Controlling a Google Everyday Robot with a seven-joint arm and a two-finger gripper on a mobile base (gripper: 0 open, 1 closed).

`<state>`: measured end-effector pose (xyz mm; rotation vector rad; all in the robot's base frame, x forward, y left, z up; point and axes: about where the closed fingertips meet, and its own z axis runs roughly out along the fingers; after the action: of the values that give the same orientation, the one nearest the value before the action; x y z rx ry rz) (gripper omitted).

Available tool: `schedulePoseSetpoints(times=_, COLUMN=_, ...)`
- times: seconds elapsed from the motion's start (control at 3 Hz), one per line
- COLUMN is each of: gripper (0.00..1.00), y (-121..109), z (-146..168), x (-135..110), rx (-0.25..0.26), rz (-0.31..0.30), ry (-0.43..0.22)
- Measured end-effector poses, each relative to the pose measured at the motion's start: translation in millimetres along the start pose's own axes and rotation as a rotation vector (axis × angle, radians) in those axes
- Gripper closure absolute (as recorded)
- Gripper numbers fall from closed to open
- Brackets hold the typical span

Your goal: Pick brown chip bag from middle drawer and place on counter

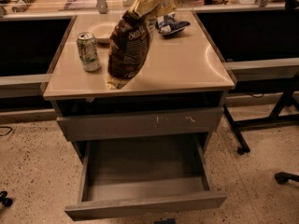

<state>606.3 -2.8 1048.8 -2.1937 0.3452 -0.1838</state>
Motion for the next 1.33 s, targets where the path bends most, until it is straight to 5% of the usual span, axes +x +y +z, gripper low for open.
schedulePoseSetpoints(times=0.67, gripper=1.00, y=10.9, z=13.5, x=31.9, rx=-0.007, rz=-0.283, ry=-0.099)
schedulePoseSetpoints(times=1.0, gripper=1.00, y=18.4, z=11.4, x=55.4, rx=-0.014, rz=-0.379, ry=-0.088)
schedulePoseSetpoints(times=1.33, gripper=1.00, y=32.0, z=3.4, x=79.7, rx=0.031, rz=-0.340, ry=-0.054)
